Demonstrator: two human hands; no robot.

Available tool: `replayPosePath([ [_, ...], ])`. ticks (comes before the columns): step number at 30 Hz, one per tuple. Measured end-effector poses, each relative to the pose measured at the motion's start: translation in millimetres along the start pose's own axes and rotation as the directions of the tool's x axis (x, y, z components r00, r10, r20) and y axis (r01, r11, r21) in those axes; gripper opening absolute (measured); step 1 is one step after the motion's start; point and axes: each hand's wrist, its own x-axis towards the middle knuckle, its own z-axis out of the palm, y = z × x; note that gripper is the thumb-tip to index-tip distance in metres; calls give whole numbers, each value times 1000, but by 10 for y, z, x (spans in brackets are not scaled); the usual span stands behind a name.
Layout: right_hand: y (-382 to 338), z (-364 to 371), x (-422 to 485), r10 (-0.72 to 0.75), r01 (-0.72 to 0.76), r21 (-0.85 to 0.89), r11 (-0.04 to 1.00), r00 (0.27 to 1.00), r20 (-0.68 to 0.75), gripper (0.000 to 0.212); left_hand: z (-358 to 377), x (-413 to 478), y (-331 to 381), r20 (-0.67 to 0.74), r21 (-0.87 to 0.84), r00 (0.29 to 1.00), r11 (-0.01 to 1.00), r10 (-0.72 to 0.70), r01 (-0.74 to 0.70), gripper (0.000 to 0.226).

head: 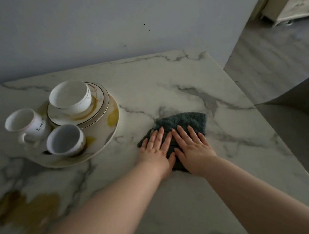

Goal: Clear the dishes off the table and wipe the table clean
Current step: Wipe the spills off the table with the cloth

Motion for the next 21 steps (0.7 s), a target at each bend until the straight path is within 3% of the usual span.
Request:
replayPosePath([
  [5, -228, 471, -1028, 27, -27, -6, 1000, 1000, 11, 61, 372, -998, 166, 68, 4, 995, 997, 74, -74, 68],
  [12, -319, 838, -1981, 165, -165, -43, 985, 986, 0, 64, 666, -1752, 474, 124, -15, 976, 984, 181, -180, 98],
  [17, -183, 811, -1986, 136, -136, -9, 991, 991, 15, 63, 695, -1628, 571, -20, 47, 985, 984, 174, -173, 82],
  [19, -68, 743, -1878, 153, -153, 10, 988, 988, -7, 62, 648, -1487, 627, 42, 57, 979, 978, 198, -200, 85],
  [21, 98, 617, -1724, 148, -148, 5, 989, 989, -13, 64, 557, -1270, 687, 105, 60, 977, 979, 187, -194, 74],
])
